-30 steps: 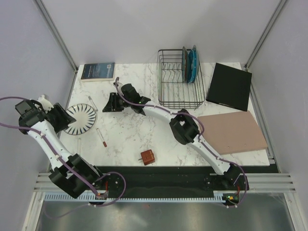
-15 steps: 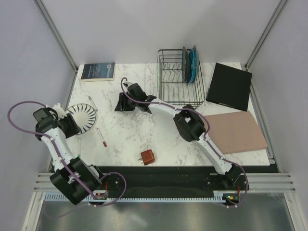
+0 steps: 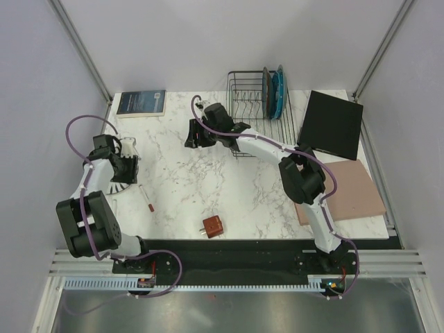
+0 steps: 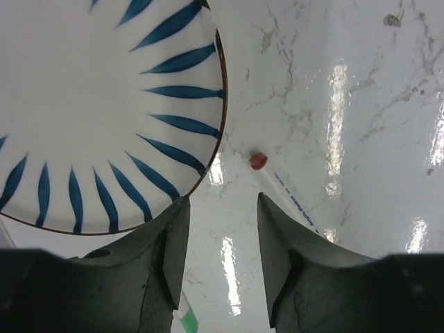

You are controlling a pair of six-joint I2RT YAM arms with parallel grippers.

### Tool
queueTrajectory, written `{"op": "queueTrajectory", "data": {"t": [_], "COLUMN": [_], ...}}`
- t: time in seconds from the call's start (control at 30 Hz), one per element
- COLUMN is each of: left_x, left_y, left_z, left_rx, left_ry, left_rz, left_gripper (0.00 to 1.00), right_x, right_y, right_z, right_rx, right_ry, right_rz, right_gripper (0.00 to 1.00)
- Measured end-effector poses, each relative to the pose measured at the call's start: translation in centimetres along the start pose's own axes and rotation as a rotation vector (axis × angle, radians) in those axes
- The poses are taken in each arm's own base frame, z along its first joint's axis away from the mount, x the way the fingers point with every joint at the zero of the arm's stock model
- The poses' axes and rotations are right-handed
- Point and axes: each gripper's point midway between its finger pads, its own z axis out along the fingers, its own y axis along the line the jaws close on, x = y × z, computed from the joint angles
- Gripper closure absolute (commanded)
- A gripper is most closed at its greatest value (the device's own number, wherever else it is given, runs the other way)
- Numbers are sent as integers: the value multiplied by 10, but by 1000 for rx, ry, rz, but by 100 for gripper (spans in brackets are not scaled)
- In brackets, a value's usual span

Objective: Load the plates into the dish rack

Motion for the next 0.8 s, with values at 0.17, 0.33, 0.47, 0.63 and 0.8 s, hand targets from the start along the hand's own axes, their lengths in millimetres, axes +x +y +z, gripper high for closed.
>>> {"op": "queueTrajectory", "data": {"t": [0.17, 0.33, 0.47, 0.63, 0.8], "left_x": [-23, -33, -40, -49, -50], "left_y": [15, 21, 29, 36, 29], "left_z": [5, 15, 26, 41, 59], "left_rx": [-26, -22, -23, -13, 13], "left_ry": [-6, 14, 52, 82, 122], "left_rz": [12, 22, 25, 21, 33], "left_gripper": [50, 50, 50, 52, 59], "right_x": [0, 7, 4, 1, 6], "right_y": [-2, -19, -23, -25, -33], "right_z": [-19, -22, -23, -25, -24], "right_rx": [15, 40, 36, 26, 27], "right_ry": [3, 36, 34, 31, 41], "right_rz": [-31, -14, 2, 15, 25], "right_gripper": [41, 40, 39, 39, 39]}}
